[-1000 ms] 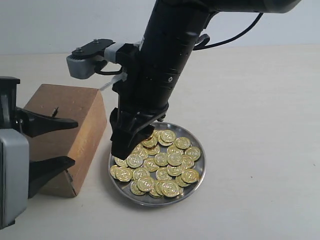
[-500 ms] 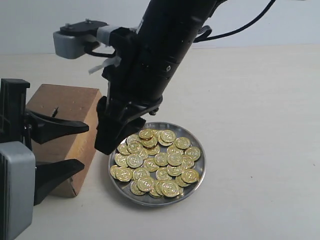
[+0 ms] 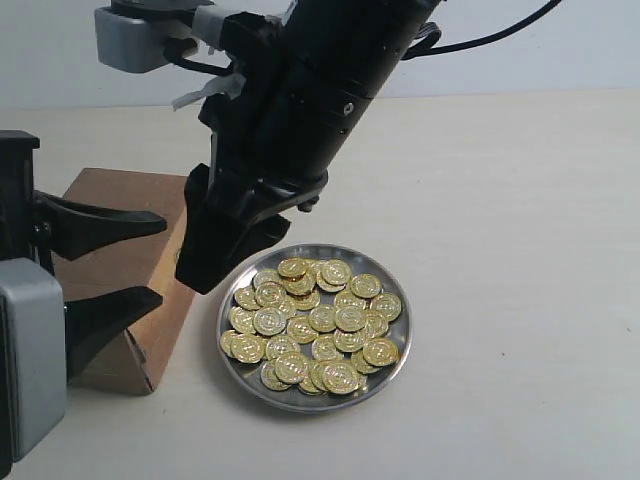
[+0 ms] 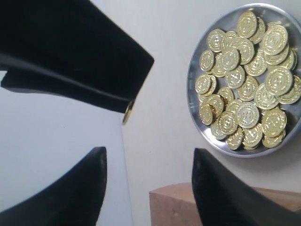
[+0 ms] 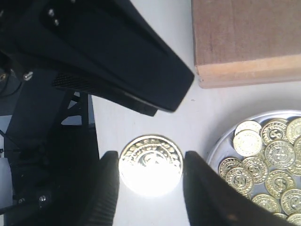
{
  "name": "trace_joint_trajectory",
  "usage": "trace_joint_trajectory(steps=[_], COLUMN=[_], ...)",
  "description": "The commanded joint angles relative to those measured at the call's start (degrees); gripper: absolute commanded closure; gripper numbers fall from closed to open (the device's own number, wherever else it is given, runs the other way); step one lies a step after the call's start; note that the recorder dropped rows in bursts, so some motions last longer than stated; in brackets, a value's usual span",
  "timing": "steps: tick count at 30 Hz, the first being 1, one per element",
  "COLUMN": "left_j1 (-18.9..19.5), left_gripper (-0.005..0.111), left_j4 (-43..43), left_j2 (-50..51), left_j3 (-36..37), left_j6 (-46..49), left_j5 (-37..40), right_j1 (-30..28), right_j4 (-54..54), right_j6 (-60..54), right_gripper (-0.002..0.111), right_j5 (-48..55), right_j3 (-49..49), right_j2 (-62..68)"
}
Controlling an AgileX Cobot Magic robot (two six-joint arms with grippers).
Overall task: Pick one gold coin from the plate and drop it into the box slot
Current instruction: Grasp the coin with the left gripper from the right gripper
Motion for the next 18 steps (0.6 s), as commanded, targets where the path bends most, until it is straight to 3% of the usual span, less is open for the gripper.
trace_joint_trajectory(steps=[1,7,18], left_j1=[-1.3,-6.5,-6.8], left_gripper=[0.053,0.053,0.053], left_j4=[3.3,4.1,4.1], left_j2=[-0.4,-0.4,2.1], left_j3=[-0.5,-0.7,-5.3], left_j6=[-0.2,-0.2,-0.2], left_j5=[-0.8,-5.3,-2.6], right_j1=[0.2,0.2,0.2], right_j4=[0.2,0.2,0.2], right_j6=[-0.6,-0.6,-0.5], right_gripper=[0.075,0.075,0.075], right_j5=[0.1,0.1,0.1], right_j3=[0.2,0.2,0.2], right_j2=[-0.4,-0.4,-0.4])
